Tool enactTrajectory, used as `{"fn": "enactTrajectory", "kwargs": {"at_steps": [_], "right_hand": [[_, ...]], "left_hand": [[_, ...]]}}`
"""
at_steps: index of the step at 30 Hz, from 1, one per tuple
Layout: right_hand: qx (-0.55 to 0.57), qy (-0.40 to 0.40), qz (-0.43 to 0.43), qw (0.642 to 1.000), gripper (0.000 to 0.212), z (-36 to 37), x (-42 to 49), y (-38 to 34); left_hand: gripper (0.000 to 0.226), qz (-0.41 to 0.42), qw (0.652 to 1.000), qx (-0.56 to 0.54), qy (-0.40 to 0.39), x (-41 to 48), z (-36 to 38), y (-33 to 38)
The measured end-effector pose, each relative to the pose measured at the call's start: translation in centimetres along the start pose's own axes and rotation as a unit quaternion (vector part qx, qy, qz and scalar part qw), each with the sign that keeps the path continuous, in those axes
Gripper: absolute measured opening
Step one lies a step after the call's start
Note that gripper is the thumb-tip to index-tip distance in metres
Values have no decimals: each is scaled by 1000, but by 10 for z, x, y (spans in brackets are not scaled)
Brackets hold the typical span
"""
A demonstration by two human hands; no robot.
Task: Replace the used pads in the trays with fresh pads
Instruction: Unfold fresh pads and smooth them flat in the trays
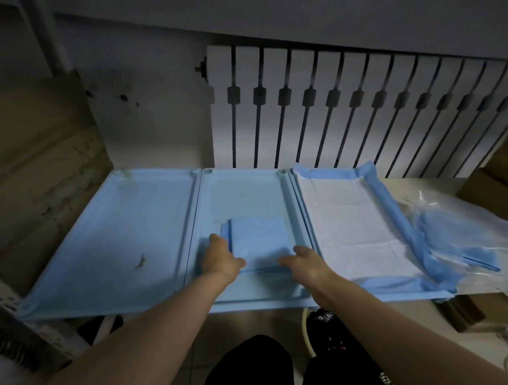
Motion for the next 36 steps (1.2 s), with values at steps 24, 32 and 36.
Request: {"fn": "enactTrajectory", "kwargs": {"at_steps": [24,32,36], "right_hand": [[357,-184,-160,902,26,-39,-81,-76],[265,-184,-189,927,29,-42,-124,-80],[175,1,-283,943,68,-65,-136,-79]], "left_hand": [[76,114,954,-278,22,-47,-119,113],[22,109,902,-409,-86,-74,-101,154],[19,117,914,-388,-13,-74,-113,152]]}}
Point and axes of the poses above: each hand's wrist, its own x-axis towards the middle knuckle, its own z-axis out of the palm, y = z × x, the point moved 7 cm from there along x, towards the middle knuckle, and after that the axes turned 14 degrees about z, right-handed, at the moved point
